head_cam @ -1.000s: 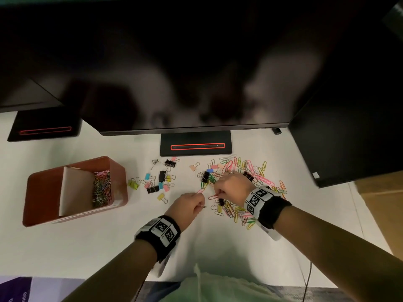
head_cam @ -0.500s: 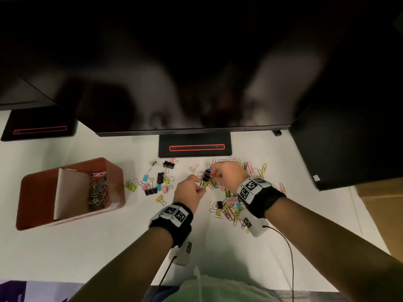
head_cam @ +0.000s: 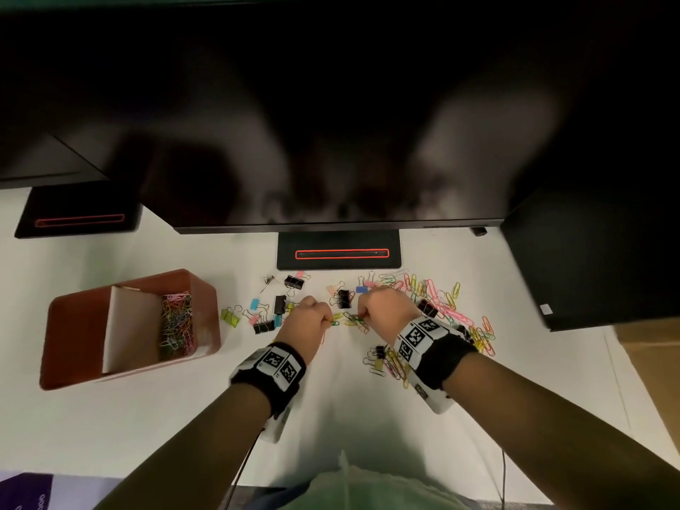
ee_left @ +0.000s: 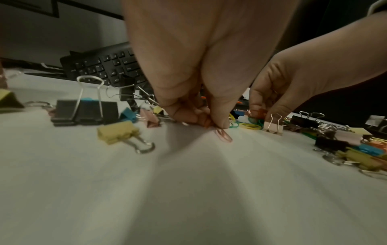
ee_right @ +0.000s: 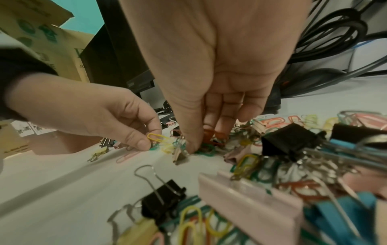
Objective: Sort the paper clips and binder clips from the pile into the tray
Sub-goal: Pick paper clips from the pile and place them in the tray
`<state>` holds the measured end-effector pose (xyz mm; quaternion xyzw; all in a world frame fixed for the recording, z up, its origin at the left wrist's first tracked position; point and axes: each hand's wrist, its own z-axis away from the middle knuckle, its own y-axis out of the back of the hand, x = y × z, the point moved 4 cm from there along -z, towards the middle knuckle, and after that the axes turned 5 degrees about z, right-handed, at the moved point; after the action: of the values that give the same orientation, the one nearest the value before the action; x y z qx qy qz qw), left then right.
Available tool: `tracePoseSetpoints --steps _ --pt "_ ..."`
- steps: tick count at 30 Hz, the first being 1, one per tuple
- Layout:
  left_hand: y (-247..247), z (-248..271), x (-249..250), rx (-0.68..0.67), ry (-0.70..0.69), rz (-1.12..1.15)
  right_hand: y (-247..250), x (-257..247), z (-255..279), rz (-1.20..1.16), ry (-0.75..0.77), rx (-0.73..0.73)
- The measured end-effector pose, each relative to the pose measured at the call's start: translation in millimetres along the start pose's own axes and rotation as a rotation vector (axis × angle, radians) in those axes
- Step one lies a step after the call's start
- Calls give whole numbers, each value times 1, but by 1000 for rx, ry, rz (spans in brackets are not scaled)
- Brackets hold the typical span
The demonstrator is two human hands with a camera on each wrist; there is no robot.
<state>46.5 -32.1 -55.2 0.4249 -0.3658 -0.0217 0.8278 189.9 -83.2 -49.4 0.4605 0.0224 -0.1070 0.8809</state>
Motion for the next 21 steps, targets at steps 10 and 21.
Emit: tracePoseSetpoints --steps 10,21 --pt "9 10 -4 -9 -23 36 7 -7 10 74 37 -90" --pt "119 69 -28 306 -121 289 73 -61 36 -151 118 128"
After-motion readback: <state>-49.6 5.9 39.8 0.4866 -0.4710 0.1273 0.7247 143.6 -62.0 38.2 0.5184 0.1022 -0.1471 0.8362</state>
